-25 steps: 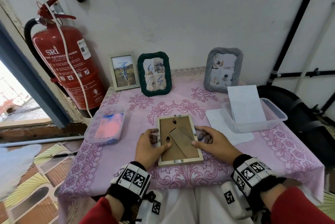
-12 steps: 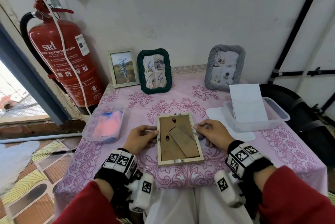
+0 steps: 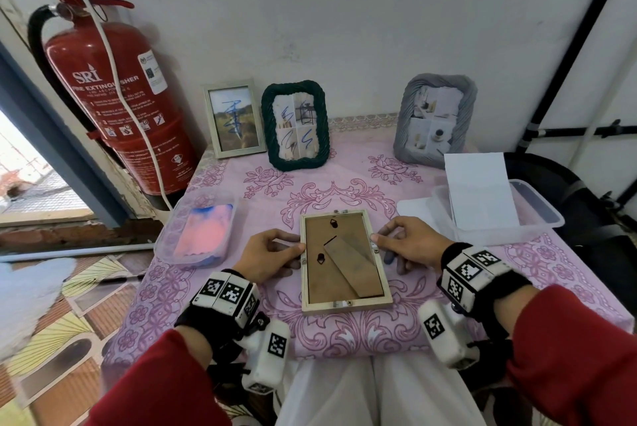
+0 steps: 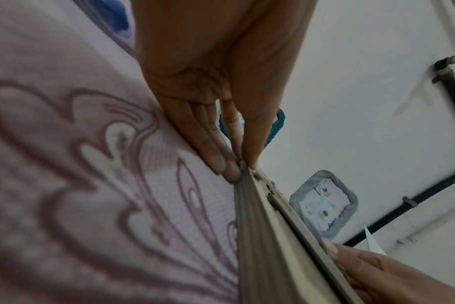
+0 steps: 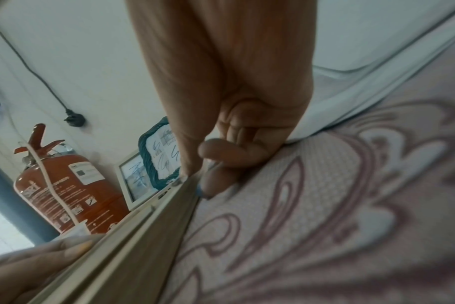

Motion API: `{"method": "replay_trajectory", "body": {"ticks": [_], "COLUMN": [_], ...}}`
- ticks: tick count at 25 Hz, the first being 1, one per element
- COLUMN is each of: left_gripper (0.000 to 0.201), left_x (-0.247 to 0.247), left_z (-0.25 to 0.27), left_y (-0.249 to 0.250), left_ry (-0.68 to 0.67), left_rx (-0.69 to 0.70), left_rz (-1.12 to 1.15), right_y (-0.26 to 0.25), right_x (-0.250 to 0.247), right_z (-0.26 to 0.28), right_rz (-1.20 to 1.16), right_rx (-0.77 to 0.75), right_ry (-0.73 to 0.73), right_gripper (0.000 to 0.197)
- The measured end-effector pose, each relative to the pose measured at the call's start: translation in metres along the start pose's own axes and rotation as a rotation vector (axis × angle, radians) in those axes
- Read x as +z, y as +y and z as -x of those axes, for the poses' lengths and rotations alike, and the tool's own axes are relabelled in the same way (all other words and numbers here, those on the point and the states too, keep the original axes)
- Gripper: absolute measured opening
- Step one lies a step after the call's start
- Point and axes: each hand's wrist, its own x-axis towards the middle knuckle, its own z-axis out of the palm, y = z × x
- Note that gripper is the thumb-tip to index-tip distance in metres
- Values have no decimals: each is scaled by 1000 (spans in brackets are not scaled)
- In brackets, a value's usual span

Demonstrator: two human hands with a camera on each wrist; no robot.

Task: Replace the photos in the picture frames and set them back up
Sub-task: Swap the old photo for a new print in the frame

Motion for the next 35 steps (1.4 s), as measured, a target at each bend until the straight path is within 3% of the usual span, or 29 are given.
{"method": "replay_trajectory", "body": {"ticks": [17, 23, 28, 35], "left_gripper": [37, 33, 16, 22], "left_x": [2, 5, 7, 8], "left_z": [-17, -13, -6, -5], "left_y": [-13, -11, -9, -12], "left_ry": [18, 28, -11, -3], "left_rx": [62, 62, 38, 98], "left_rz": [-131, -122, 17, -35], "right_y": [-16, -24, -24, -23], "right_x": [-6, -1, -4, -2], "right_z": [-14, -14, -2, 2], "right_rz": [122, 198, 52, 107], "right_rx": [92, 81, 118, 103], "right_ry": [-114, -134, -161, -130], "right_gripper": [37, 32, 23, 41]}}
